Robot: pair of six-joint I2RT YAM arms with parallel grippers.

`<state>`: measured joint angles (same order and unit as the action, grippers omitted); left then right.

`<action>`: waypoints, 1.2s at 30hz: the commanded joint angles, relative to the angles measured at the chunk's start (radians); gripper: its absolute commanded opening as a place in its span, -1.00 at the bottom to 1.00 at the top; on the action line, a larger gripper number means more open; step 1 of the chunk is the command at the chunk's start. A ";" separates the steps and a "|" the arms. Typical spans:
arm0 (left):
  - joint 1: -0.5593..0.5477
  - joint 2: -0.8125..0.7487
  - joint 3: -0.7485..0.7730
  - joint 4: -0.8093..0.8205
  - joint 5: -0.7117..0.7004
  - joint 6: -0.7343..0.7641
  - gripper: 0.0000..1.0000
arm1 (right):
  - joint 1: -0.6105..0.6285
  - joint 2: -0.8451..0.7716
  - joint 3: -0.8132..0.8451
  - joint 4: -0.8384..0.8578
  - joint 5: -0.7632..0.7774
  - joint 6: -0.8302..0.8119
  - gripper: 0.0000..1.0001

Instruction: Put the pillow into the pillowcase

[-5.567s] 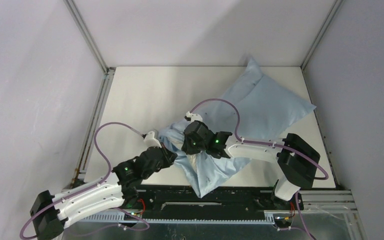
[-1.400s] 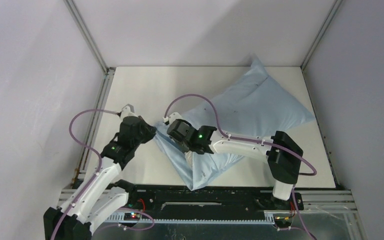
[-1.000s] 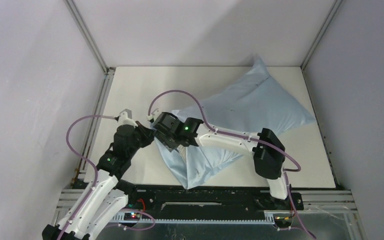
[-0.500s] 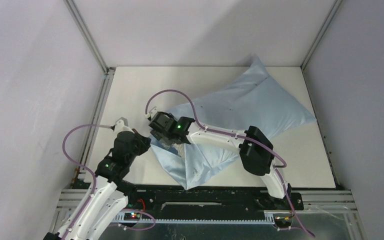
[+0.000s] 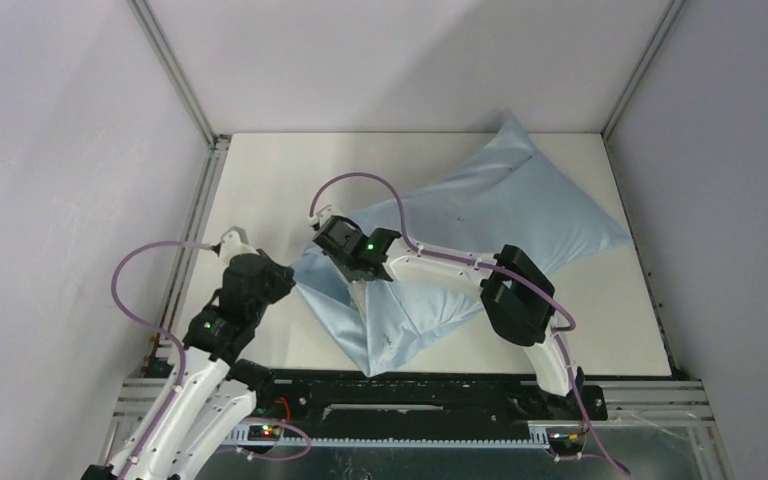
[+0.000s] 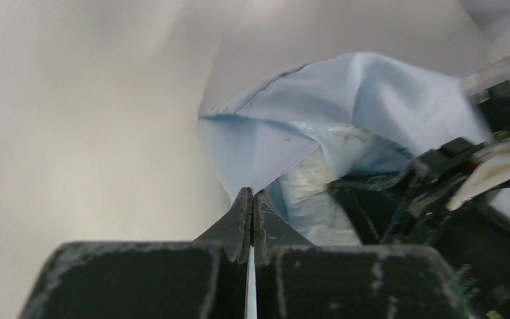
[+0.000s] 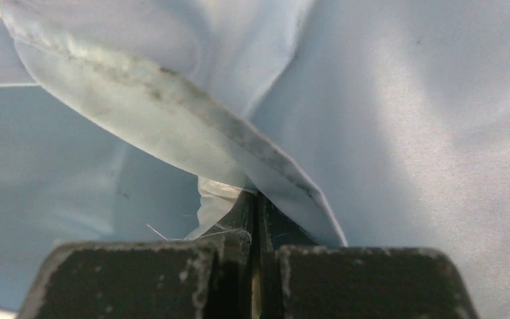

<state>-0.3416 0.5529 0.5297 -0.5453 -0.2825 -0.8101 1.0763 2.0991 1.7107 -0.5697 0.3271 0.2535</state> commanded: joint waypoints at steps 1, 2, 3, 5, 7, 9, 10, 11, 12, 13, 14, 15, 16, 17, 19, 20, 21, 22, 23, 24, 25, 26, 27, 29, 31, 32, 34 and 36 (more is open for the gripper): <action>0.009 0.036 0.146 0.081 -0.081 0.068 -1.00 | -0.023 -0.035 -0.038 -0.045 -0.032 0.014 -1.00; 0.010 0.048 0.163 0.119 -0.058 0.086 -1.00 | -0.024 -0.032 -0.039 -0.044 -0.041 0.014 -1.00; 0.009 0.062 0.182 0.146 -0.026 0.099 -1.00 | -0.023 -0.028 -0.034 -0.044 -0.048 0.014 -1.00; 0.010 0.092 0.218 0.199 0.059 0.124 -1.00 | -0.028 -0.015 -0.013 -0.048 -0.062 0.017 -1.00; 0.002 0.121 0.232 0.232 0.158 0.133 -1.00 | -0.047 0.001 0.034 -0.061 -0.090 0.039 -1.00; -0.024 0.128 0.212 0.292 0.258 0.121 -1.00 | -0.079 0.018 0.107 -0.074 -0.116 0.073 -1.00; -0.051 0.128 0.202 0.295 0.273 0.115 -1.00 | -0.094 0.026 0.141 -0.080 -0.130 0.096 -1.00; -0.091 0.128 0.189 0.289 0.275 0.110 -1.00 | -0.111 0.030 0.169 -0.083 -0.147 0.122 -1.00; -0.117 0.129 0.166 0.290 0.275 0.099 -1.00 | -0.128 0.029 0.186 -0.077 -0.164 0.145 -1.00; -0.130 0.134 0.131 0.305 0.316 0.079 -1.00 | -0.142 0.027 0.196 -0.058 -0.178 0.166 -1.00; -0.136 0.145 0.083 0.334 0.358 0.053 -1.00 | -0.152 0.021 0.202 -0.044 -0.194 0.184 -1.00; -0.137 0.162 0.044 0.352 0.384 0.032 -1.00 | -0.158 0.015 0.206 -0.029 -0.212 0.193 -0.99; -0.137 0.184 0.005 0.355 0.393 0.011 -1.00 | -0.160 0.007 0.206 -0.016 -0.234 0.198 -0.87; -0.137 0.206 -0.026 0.348 0.389 -0.003 -1.00 | -0.158 -0.004 0.205 -0.009 -0.250 0.199 -0.70; -0.137 0.238 -0.072 0.339 0.363 -0.016 -1.00 | -0.147 -0.025 0.190 -0.012 -0.254 0.191 -0.34; -0.136 0.250 -0.083 0.326 0.336 -0.018 -1.00 | -0.135 -0.040 0.178 -0.020 -0.242 0.185 -0.17; -0.133 0.262 -0.089 0.314 0.311 -0.017 -1.00 | -0.123 -0.058 0.161 -0.026 -0.225 0.179 -0.05; -0.126 0.275 -0.095 0.311 0.298 -0.019 -1.00 | -0.110 -0.079 0.137 -0.028 -0.209 0.175 0.04; -0.118 0.287 -0.098 0.315 0.295 -0.021 -1.00 | -0.099 -0.103 0.105 -0.025 -0.199 0.174 0.09; -0.113 0.298 -0.099 0.321 0.294 -0.021 -1.00 | -0.086 -0.126 0.075 -0.023 -0.191 0.174 0.12; -0.109 0.307 -0.095 0.319 0.288 -0.022 -1.00 | -0.075 -0.152 0.045 -0.023 -0.185 0.174 0.15; -0.106 0.315 -0.090 0.315 0.286 -0.023 -1.00 | -0.061 -0.172 0.018 -0.026 -0.177 0.171 0.17; -0.101 0.322 -0.084 0.308 0.271 -0.025 -1.00 | -0.047 -0.194 -0.003 -0.033 -0.162 0.167 0.18; -0.088 0.323 -0.077 0.304 0.254 -0.027 -1.00 | -0.016 -0.226 -0.047 -0.064 -0.116 0.151 0.20; -0.076 0.319 -0.076 0.306 0.253 -0.027 -1.00 | 0.020 -0.253 -0.079 -0.086 -0.070 0.126 0.21; -0.070 0.315 -0.074 0.308 0.255 -0.025 -1.00 | 0.039 -0.262 -0.090 -0.099 -0.052 0.112 0.22; -0.061 0.312 -0.070 0.311 0.263 -0.023 -1.00 | 0.080 -0.272 -0.114 -0.118 -0.021 0.083 0.23; -0.055 0.311 -0.068 0.319 0.271 -0.021 -1.00 | 0.113 -0.269 -0.131 -0.133 -0.011 0.055 0.22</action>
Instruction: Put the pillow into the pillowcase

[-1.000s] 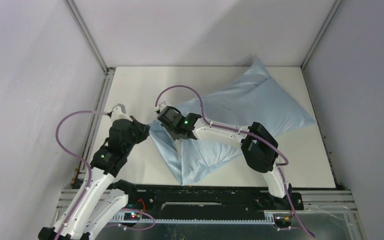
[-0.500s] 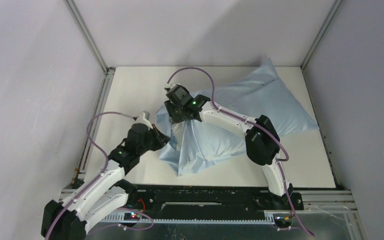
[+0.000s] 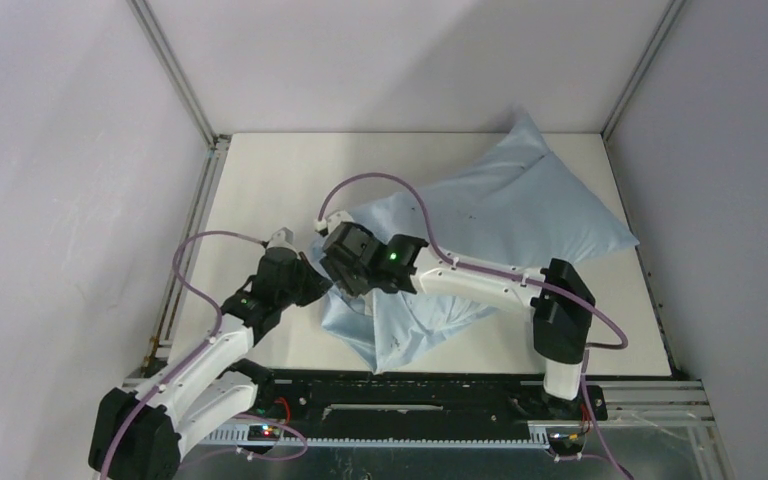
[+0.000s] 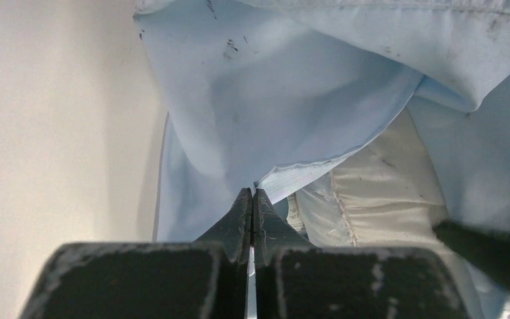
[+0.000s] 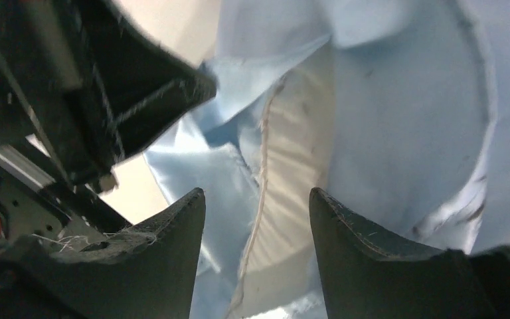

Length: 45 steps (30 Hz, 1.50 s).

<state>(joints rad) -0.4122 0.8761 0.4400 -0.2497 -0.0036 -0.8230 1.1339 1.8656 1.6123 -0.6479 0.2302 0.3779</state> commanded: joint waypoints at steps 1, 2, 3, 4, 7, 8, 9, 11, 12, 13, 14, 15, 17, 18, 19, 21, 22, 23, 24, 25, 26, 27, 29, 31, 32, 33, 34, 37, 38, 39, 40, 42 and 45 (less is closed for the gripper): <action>0.015 -0.012 0.023 0.024 -0.005 -0.008 -1.00 | 0.072 -0.033 -0.042 -0.053 0.095 -0.085 0.22; 0.017 -0.012 0.025 0.028 -0.004 -0.008 -1.00 | 0.084 -0.029 -0.050 -0.049 0.095 -0.098 0.22; 0.018 -0.011 0.025 0.032 -0.004 -0.008 -1.00 | 0.098 -0.020 -0.053 -0.049 0.105 -0.111 0.22; 0.019 -0.010 0.026 0.035 -0.004 -0.008 -1.00 | 0.111 -0.010 -0.052 -0.052 0.123 -0.120 0.22; 0.022 -0.010 0.027 0.035 -0.004 -0.007 -1.00 | 0.143 0.046 -0.022 -0.092 0.204 -0.139 0.24; 0.024 -0.010 0.031 0.030 -0.004 -0.006 -1.00 | 0.150 0.073 0.000 -0.133 0.250 -0.129 0.25; 0.028 -0.011 0.032 0.026 -0.004 -0.003 -1.00 | 0.156 0.097 0.021 -0.174 0.307 -0.115 0.25; 0.036 -0.011 0.034 0.020 -0.004 0.002 -1.00 | 0.171 0.132 0.050 -0.245 0.412 -0.090 0.29; 0.042 -0.013 0.035 0.014 -0.004 0.004 -1.00 | 0.178 0.143 0.052 -0.265 0.443 -0.082 0.32; 0.047 -0.014 0.035 0.013 0.009 0.006 -1.00 | 0.185 0.146 0.046 -0.276 0.463 -0.081 0.34; 0.052 -0.013 0.035 0.013 0.021 0.008 -1.00 | 0.189 0.150 0.039 -0.287 0.477 -0.073 0.36; 0.057 -0.012 0.038 0.013 0.024 0.010 -1.00 | 0.193 0.155 0.032 -0.300 0.485 -0.064 0.38; 0.065 -0.008 0.044 0.011 0.029 0.017 -1.00 | 0.200 0.171 0.029 -0.335 0.506 -0.042 0.41; 0.069 -0.005 0.047 0.009 0.030 0.018 -1.00 | 0.202 0.181 0.032 -0.361 0.520 -0.029 0.43; 0.072 -0.003 0.050 0.006 0.029 0.020 -1.00 | 0.205 0.193 0.038 -0.390 0.538 -0.014 0.45; 0.077 0.002 0.056 0.004 0.031 0.024 -1.00 | 0.209 0.217 0.046 -0.445 0.559 0.017 0.49; 0.080 0.005 0.059 0.003 0.031 0.025 -1.00 | 0.212 0.226 0.044 -0.463 0.568 0.030 0.51; 0.082 0.009 0.063 0.002 0.034 0.027 -1.00 | 0.214 0.229 0.037 -0.471 0.569 0.039 0.52; 0.084 0.011 0.066 0.002 0.036 0.028 -1.00 | 0.213 0.229 0.025 -0.467 0.561 0.042 0.53; 0.085 0.012 0.071 0.003 0.039 0.028 -1.00 | 0.210 0.225 0.007 -0.439 0.545 0.039 0.47; 0.085 0.012 0.074 0.002 0.041 0.028 -1.00 | 0.200 0.219 -0.012 -0.414 0.516 0.032 0.31; 0.085 0.010 0.077 0.002 0.046 0.028 -1.00 | 0.188 0.209 -0.027 -0.386 0.484 0.027 0.03; 0.085 -0.001 0.085 0.001 0.064 0.028 -1.00 | 0.155 0.177 -0.053 -0.324 0.415 0.017 -0.71; 0.085 -0.014 0.093 0.008 0.095 0.037 -1.00 | 0.113 0.127 -0.075 -0.250 0.309 0.007 -1.00; 0.085 -0.016 0.099 0.011 0.114 0.043 -1.00 | 0.093 0.089 -0.089 -0.203 0.235 0.001 -1.00; 0.084 -0.018 0.106 0.007 0.144 0.048 -1.00 | 0.078 0.047 -0.110 -0.146 0.166 -0.002 -1.00; 0.082 -0.019 0.114 -0.003 0.158 0.053 -1.00 | 0.062 0.012 -0.128 -0.097 0.097 0.002 -1.00; 0.062 -0.045 0.123 -0.045 0.157 0.066 -0.80 | 0.019 -0.055 -0.164 0.015 -0.048 0.053 -1.00; 0.053 -0.056 0.123 -0.058 0.152 0.069 -0.70 | 0.012 -0.066 -0.166 0.040 -0.067 0.065 -1.00; 0.042 -0.067 0.124 -0.078 0.146 0.071 -0.58 | 0.008 -0.071 -0.165 0.061 -0.078 0.077 -1.00; 0.025 -0.075 0.127 -0.088 0.136 0.072 -0.46 | 0.006 -0.075 -0.163 0.079 -0.085 0.087 -1.00; -0.023 -0.093 0.136 -0.129 0.094 0.064 -0.28 | 0.002 -0.077 -0.163 0.120 -0.110 0.112 -1.00; -0.120 -0.104 0.152 -0.197 -0.012 0.025 -0.20 | -0.003 -0.075 -0.170 0.185 -0.139 0.146 -1.00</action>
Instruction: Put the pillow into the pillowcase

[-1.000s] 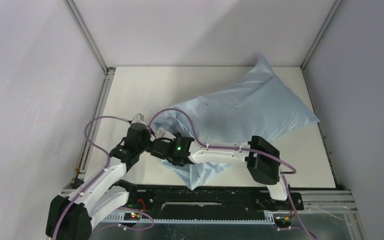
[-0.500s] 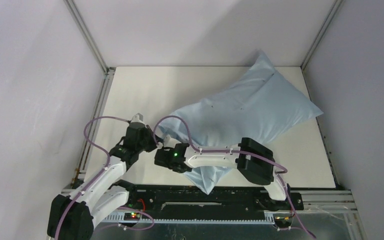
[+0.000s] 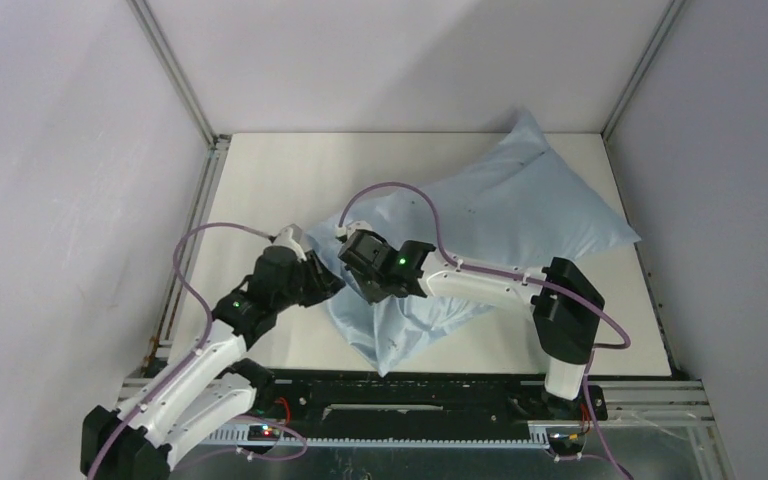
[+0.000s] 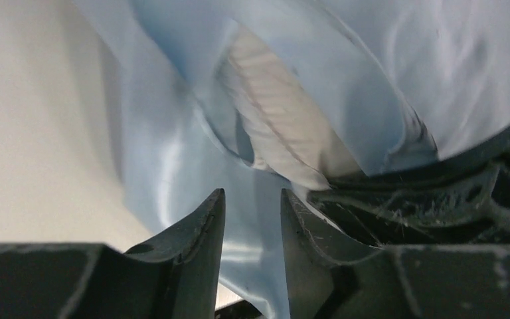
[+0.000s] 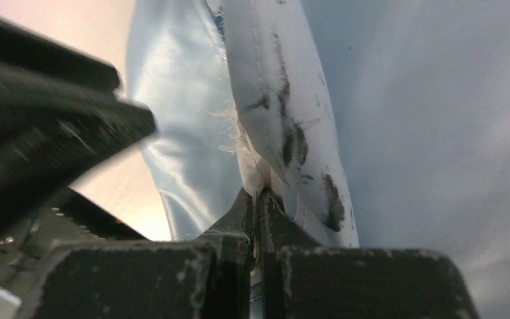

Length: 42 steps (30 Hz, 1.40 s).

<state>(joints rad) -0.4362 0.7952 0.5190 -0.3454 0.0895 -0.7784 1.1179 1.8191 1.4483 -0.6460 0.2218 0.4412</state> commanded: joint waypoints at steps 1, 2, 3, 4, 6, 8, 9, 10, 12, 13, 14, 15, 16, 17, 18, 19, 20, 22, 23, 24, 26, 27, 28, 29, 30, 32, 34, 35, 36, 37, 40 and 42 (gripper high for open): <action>-0.122 -0.023 0.076 -0.123 -0.152 -0.034 -0.18 | 0.009 -0.032 -0.013 0.205 -0.139 0.093 -1.00; -0.148 -0.023 0.074 -0.140 -0.192 -0.055 -0.17 | 0.004 -0.035 -0.020 0.237 -0.152 0.106 -1.00; -0.169 -0.020 0.067 -0.150 -0.223 -0.076 -0.16 | -0.002 -0.039 -0.031 0.261 -0.161 0.117 -1.00; -0.184 -0.016 0.056 -0.149 -0.245 -0.101 -0.16 | -0.007 -0.044 -0.045 0.285 -0.169 0.133 -1.00; -0.212 0.011 0.039 -0.145 -0.298 -0.147 -0.18 | -0.019 -0.053 -0.074 0.330 -0.187 0.156 -1.00; -0.237 0.057 0.038 -0.148 -0.363 -0.189 -0.20 | -0.025 -0.056 -0.098 0.366 -0.194 0.172 -1.00; -0.244 0.085 0.040 -0.143 -0.387 -0.204 -0.21 | -0.029 -0.054 -0.110 0.384 -0.201 0.176 -1.00; -0.253 0.114 0.045 -0.142 -0.414 -0.217 -0.22 | -0.031 -0.050 -0.119 0.396 -0.204 0.180 -1.00; -0.265 0.173 0.064 -0.147 -0.470 -0.234 -0.22 | -0.036 -0.044 -0.148 0.434 -0.209 0.190 -1.00; -0.271 0.203 0.077 -0.161 -0.504 -0.241 -0.19 | -0.040 -0.042 -0.166 0.456 -0.210 0.196 -1.00; -0.275 0.238 0.085 -0.170 -0.535 -0.256 -0.14 | -0.043 -0.040 -0.193 0.475 -0.211 0.203 -1.00; -0.275 0.257 0.087 -0.167 -0.552 -0.262 -0.10 | -0.048 -0.040 -0.214 0.495 -0.211 0.211 -1.00; -0.275 0.277 0.089 -0.163 -0.564 -0.271 -0.05 | -0.055 -0.038 -0.235 0.516 -0.240 0.218 -1.00; -0.276 0.296 0.090 -0.147 -0.571 -0.276 0.01 | -0.064 -0.037 -0.257 0.535 -0.254 0.227 -1.00; -0.276 0.311 0.090 -0.128 -0.573 -0.278 0.06 | -0.074 -0.036 -0.278 0.559 -0.273 0.238 -1.00; -0.275 0.331 0.095 -0.116 -0.574 -0.276 0.09 | -0.082 -0.034 -0.300 0.582 -0.287 0.248 -1.00; -0.275 0.346 0.103 -0.108 -0.573 -0.271 0.11 | -0.088 -0.033 -0.321 0.601 -0.298 0.256 -1.00; -0.276 0.370 0.124 -0.103 -0.569 -0.267 0.14 | -0.098 -0.027 -0.353 0.630 -0.313 0.267 -1.00; -0.278 0.375 0.132 -0.103 -0.565 -0.265 0.14 | -0.104 -0.023 -0.368 0.652 -0.321 0.273 -1.00; -0.283 0.377 0.141 -0.108 -0.569 -0.269 0.15 | -0.110 -0.018 -0.384 0.679 -0.332 0.281 -1.00; -0.293 0.374 0.155 -0.121 -0.586 -0.281 0.16 | -0.123 -0.007 -0.416 0.715 -0.351 0.299 -1.00; -0.295 0.372 0.160 -0.123 -0.591 -0.283 0.16 | -0.128 0.001 -0.426 0.729 -0.359 0.308 -1.00; -0.297 0.374 0.166 -0.127 -0.599 -0.283 0.16 | -0.134 0.007 -0.435 0.741 -0.366 0.317 -1.00; -0.298 0.384 0.177 -0.139 -0.609 -0.287 0.16 | -0.138 0.013 -0.443 0.755 -0.374 0.322 -1.00; -0.298 0.401 0.192 -0.161 -0.626 -0.297 0.16 | -0.139 0.017 -0.447 0.765 -0.381 0.328 -1.00; -0.297 0.429 0.209 -0.180 -0.658 -0.311 0.17 | -0.144 0.025 -0.452 0.778 -0.388 0.334 -1.00; -0.297 0.453 0.213 -0.170 -0.676 -0.324 0.16 | -0.150 0.034 -0.456 0.791 -0.401 0.341 -1.00; -0.295 0.472 0.222 -0.170 -0.685 -0.328 0.17 | -0.153 0.039 -0.459 0.797 -0.408 0.346 -1.00; -0.293 0.490 0.233 -0.174 -0.690 -0.330 0.17 | -0.156 0.041 -0.462 0.804 -0.413 0.350 -1.00; -0.293 0.511 0.248 -0.180 -0.703 -0.337 0.17 | -0.159 0.043 -0.467 0.810 -0.419 0.352 -1.00; -0.285 0.545 0.267 -0.169 -0.726 -0.351 0.18 | -0.159 0.041 -0.478 0.813 -0.421 0.351 -1.00; -0.268 0.568 0.270 -0.142 -0.721 -0.353 0.17 | -0.162 0.035 -0.488 0.817 -0.421 0.352 -1.00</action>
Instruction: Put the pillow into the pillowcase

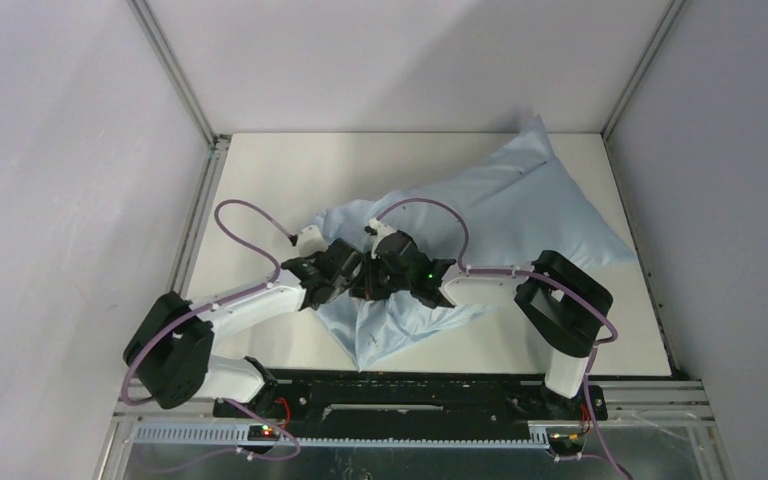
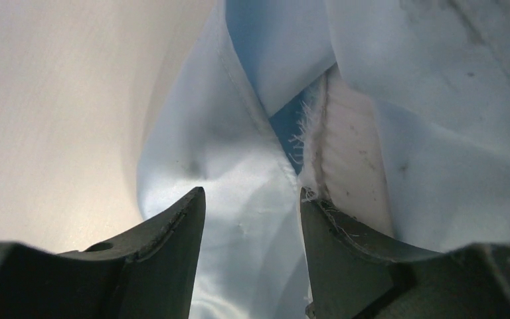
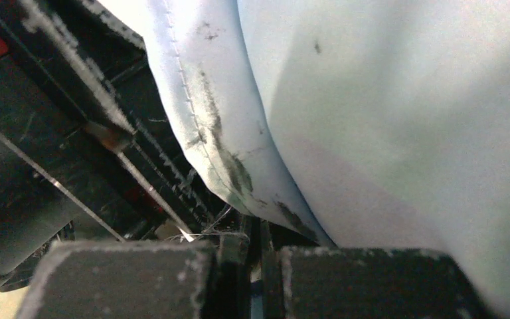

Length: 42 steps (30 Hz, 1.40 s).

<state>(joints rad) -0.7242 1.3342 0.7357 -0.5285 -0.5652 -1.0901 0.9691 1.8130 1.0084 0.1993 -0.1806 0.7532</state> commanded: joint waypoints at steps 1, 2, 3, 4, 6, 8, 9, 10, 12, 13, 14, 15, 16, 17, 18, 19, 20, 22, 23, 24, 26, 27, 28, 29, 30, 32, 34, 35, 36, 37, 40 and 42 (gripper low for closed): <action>0.030 0.044 0.059 0.051 -0.058 -0.039 0.17 | -0.015 0.038 -0.054 -0.027 -0.019 0.041 -1.00; 0.036 0.061 0.062 0.061 -0.052 -0.037 0.16 | -0.017 0.034 -0.059 -0.025 -0.020 0.041 -1.00; 0.040 0.071 0.061 0.073 -0.049 -0.037 0.18 | -0.017 0.029 -0.065 -0.023 -0.020 0.041 -1.00; 0.043 0.078 0.056 0.095 -0.039 -0.032 0.20 | -0.019 0.025 -0.070 -0.023 -0.021 0.041 -1.00; 0.049 0.092 0.051 0.129 -0.026 -0.025 0.23 | -0.021 0.021 -0.075 -0.024 -0.022 0.038 -1.00; 0.057 0.116 0.056 0.140 -0.014 -0.018 0.24 | -0.021 0.019 -0.079 -0.024 -0.025 0.037 -1.00; 0.062 0.130 0.062 0.137 -0.013 -0.016 0.24 | -0.022 0.019 -0.079 -0.025 -0.027 0.036 -1.00; 0.065 0.143 0.065 0.135 -0.013 -0.016 0.24 | -0.023 0.019 -0.079 -0.026 -0.031 0.035 -1.00; 0.073 0.159 0.065 0.138 -0.008 -0.011 0.17 | -0.024 0.018 -0.079 -0.028 -0.033 0.033 -1.00; 0.075 0.160 0.065 0.139 -0.007 -0.005 0.09 | -0.026 0.016 -0.079 -0.030 -0.033 0.032 -1.00; 0.075 0.157 0.063 0.139 -0.005 0.004 0.01 | -0.029 0.015 -0.079 -0.031 -0.033 0.031 -1.00; 0.073 0.150 0.058 0.140 -0.003 0.012 -0.06 | -0.033 0.012 -0.079 -0.033 -0.035 0.030 -1.00; 0.072 0.140 0.048 0.140 -0.001 0.017 -0.14 | -0.039 0.010 -0.079 -0.034 -0.039 0.030 -1.00; 0.073 0.126 0.036 0.142 0.000 0.021 -0.21 | -0.045 0.003 -0.079 -0.036 -0.040 0.029 -1.00; 0.072 0.110 0.023 0.143 0.001 0.030 -0.29 | -0.052 -0.006 -0.079 -0.039 -0.039 0.026 -1.00; 0.072 0.093 0.012 0.147 0.001 0.043 -0.37 | -0.060 -0.016 -0.079 -0.040 -0.036 0.023 -1.00; 0.072 0.078 0.000 0.150 0.004 0.055 -0.47 | -0.068 -0.027 -0.079 -0.042 -0.031 0.018 -1.00; 0.072 0.043 -0.012 0.150 0.017 0.087 -0.65 | -0.086 -0.052 -0.079 -0.045 -0.031 0.015 -1.00; 0.073 0.020 -0.018 0.150 0.028 0.109 -0.76 | -0.094 -0.064 -0.078 -0.048 -0.030 0.016 -1.00; 0.070 -0.002 -0.023 0.145 0.034 0.123 -0.83 | -0.099 -0.075 -0.074 -0.054 -0.024 0.013 -1.00; 0.067 -0.054 -0.042 0.146 0.053 0.155 -0.98 | -0.103 -0.092 -0.057 -0.081 -0.003 0.001 -1.00; 0.064 -0.080 -0.049 0.144 0.062 0.166 -1.00 | -0.103 -0.097 -0.046 -0.099 0.006 -0.006 -1.00; 0.063 -0.104 -0.055 0.140 0.072 0.177 -1.00 | -0.102 -0.101 -0.034 -0.109 0.012 -0.012 -1.00; 0.061 -0.130 -0.059 0.136 0.084 0.187 -1.00 | -0.102 -0.103 -0.026 -0.114 0.015 -0.016 -1.00; 0.058 -0.154 -0.062 0.135 0.096 0.197 -1.00 | -0.102 -0.101 -0.019 -0.118 0.020 -0.018 -1.00; 0.050 -0.202 -0.069 0.147 0.141 0.229 -1.00 | -0.103 -0.093 0.005 -0.131 0.030 -0.021 -1.00; 0.039 -0.235 -0.071 0.161 0.206 0.270 -1.00 | -0.103 -0.078 0.047 -0.148 0.038 -0.019 -1.00; 0.026 -0.250 -0.073 0.171 0.235 0.288 -1.00 | -0.102 -0.071 0.071 -0.155 0.045 -0.015 -1.00; 0.015 -0.267 -0.075 0.174 0.266 0.303 -1.00 | -0.101 -0.064 0.104 -0.162 0.058 -0.013 -1.00; 0.004 -0.286 -0.081 0.186 0.318 0.319 -1.00 | -0.100 -0.059 0.128 -0.170 0.077 -0.012 -1.00; -0.018 -0.368 -0.095 0.202 0.417 0.341 -1.00 | -0.092 -0.034 0.195 -0.194 0.143 -0.011 -1.00; -0.027 -0.443 -0.082 0.184 0.470 0.351 -1.00 | -0.079 -0.020 0.227 -0.227 0.213 -0.018 -1.00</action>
<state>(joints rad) -0.7300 1.0161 0.6586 -0.3672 -0.2550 -0.8085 0.8772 1.7718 1.1381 -0.0078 -0.1036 0.7322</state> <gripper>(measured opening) 0.003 0.019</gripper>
